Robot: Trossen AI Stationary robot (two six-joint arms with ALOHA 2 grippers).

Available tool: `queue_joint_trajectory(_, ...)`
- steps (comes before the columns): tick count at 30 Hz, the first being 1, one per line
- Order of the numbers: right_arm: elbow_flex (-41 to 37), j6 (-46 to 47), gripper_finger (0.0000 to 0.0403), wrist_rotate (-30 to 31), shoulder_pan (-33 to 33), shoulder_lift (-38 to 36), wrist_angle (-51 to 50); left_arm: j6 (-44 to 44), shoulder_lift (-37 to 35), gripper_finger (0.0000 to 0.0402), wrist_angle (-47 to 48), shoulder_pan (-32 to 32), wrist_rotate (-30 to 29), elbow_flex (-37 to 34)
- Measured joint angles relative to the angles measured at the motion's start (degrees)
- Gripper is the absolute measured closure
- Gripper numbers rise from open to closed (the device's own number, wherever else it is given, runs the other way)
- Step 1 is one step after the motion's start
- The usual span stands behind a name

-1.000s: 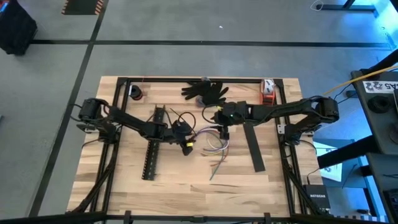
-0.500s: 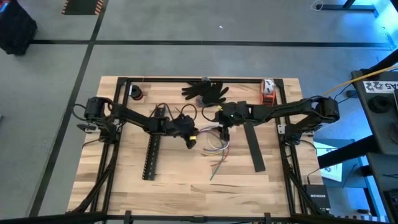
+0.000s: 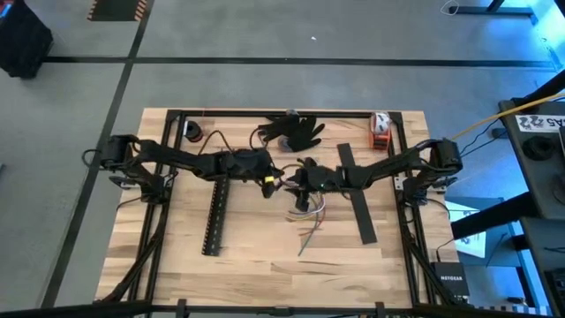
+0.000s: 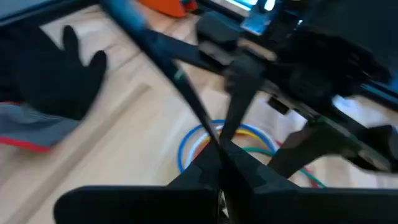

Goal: Ziptie cables
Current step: Wrap the cable wires together using the black zip tie

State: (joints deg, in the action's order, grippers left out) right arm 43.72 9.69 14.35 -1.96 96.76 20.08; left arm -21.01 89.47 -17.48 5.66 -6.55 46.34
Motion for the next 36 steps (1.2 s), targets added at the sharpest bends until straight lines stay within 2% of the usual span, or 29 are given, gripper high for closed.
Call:
queue_joint_trajectory(2,0.0,2.45,0.0257,3.88,-0.92,1.38,3.44,-1.23,0.0,0.0401,0.15,0.3,0.01,-0.01)
queue_joint_trajectory(6,0.04,8.83,0.0264,4.89,-1.92,3.07,7.33,-2.33,0.09,0.0401,0.39,0.45,0.04,-0.01)
queue_joint_trajectory(14,0.02,17.22,0.0265,11.81,-1.8,4.15,7.3,-0.58,4.59,0.0401,-6.95,2.17,0.01,-0.06)
queue_joint_trajectory(22,0.02,23.23,0.0265,12.14,-1.77,4.16,7.57,0.22,5.99,0.0401,-9.35,2.79,0.0,-0.06)
queue_joint_trajectory(30,1.36,24.88,0.0266,12.06,-1.77,8.54,12.66,0.16,5.99,0.0401,-9.13,2.76,0.02,-0.06)
queue_joint_trajectory(33,1.93,24.58,0.028,12.3,-1.77,8.98,12.69,0.05,5.99,0.0401,-9.48,2.74,0.02,-0.06)
queue_joint_trajectory(36,2.01,24.37,0.0315,13.22,-1.77,9.24,12.47,-1.91,5.99,0.0401,-10.89,2.74,0.03,-0.06)
